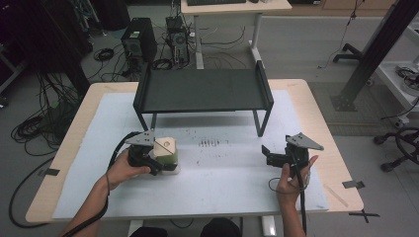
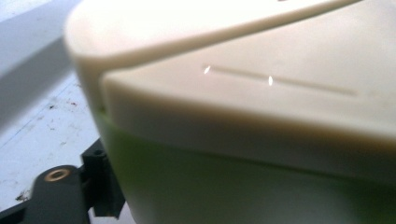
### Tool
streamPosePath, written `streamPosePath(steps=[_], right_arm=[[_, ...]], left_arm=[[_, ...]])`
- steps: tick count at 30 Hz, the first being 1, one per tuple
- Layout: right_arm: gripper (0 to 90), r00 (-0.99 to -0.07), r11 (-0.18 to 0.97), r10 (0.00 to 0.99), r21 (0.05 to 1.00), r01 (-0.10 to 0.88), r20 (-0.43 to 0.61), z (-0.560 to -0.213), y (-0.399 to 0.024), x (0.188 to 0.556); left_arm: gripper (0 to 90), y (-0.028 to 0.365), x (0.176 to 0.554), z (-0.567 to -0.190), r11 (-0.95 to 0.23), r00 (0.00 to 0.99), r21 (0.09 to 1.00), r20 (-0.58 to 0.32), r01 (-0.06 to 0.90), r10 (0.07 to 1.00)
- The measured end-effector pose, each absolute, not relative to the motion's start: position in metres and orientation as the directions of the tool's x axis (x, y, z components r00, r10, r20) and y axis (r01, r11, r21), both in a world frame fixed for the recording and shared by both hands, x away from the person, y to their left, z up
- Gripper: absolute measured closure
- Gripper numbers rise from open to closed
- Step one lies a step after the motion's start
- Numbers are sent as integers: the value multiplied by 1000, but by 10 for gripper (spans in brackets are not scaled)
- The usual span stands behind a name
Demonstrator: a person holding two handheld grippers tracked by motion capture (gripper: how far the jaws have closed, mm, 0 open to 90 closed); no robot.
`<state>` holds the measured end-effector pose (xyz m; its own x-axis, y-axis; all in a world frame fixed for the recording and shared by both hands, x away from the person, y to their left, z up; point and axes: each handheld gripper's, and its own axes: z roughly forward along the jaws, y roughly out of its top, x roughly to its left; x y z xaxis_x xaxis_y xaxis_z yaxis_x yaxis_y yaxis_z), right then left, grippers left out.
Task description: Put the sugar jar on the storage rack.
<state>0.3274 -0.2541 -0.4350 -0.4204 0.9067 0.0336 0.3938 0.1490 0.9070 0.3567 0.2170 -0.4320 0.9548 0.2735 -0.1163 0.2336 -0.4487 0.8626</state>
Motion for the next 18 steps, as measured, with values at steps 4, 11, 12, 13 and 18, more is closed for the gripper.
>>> streamPosePath(steps=[4, 11, 12, 13, 18], right_arm=[[25, -420, 149, 907, 907, 394, 34, -435, -254, 328], [25, -419, 147, 907, 908, 392, 34, -435, -254, 327], [25, -419, 147, 907, 908, 393, 34, -435, -254, 327], [25, -419, 147, 907, 908, 393, 34, -435, -254, 327], [25, -418, 146, 908, 908, 392, 34, -435, -254, 327]], left_arm=[[235, 217, 356, -433, -446, 955, 865, -113, 230, 272], [259, 216, 356, -432, -451, 957, 865, -104, 221, 269], [260, 216, 356, -432, -452, 958, 864, -103, 220, 269], [261, 216, 356, -432, -452, 958, 864, -103, 220, 269], [262, 216, 356, -432, -454, 958, 864, -101, 218, 269]])
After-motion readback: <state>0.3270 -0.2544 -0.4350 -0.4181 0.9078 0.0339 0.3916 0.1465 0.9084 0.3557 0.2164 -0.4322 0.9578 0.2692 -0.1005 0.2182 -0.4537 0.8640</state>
